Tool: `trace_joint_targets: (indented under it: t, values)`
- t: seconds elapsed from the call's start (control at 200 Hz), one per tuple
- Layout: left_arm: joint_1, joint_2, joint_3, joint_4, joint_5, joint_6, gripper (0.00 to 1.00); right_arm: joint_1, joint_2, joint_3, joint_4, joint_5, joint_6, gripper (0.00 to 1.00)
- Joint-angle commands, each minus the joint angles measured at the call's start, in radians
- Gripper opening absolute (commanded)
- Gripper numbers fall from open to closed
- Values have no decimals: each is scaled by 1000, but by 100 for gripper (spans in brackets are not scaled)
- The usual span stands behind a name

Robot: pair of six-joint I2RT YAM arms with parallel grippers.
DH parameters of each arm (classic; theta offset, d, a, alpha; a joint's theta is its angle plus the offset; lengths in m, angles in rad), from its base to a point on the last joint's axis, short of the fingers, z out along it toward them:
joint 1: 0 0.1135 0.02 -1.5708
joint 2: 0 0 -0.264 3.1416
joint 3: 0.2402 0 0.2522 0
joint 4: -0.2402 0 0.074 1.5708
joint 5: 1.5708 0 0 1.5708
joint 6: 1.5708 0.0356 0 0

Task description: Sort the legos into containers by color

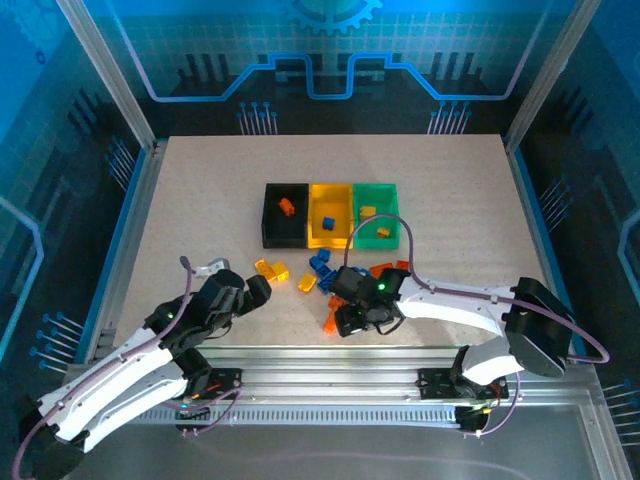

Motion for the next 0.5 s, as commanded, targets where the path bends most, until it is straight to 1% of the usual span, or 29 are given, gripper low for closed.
trace_joint_targets:
  t: [0.0,0.2,0.495]
  values:
    - [8,-2,-10,14,-9,-7,99,25,38,-4,64,5,26,73]
    - [8,-2,-15,-9,-11,-15,99,13,138,15,104,39,28,73]
    - [9,-2,-23,-2,-8,-14,99,-21,182,5,173,67,13,66]
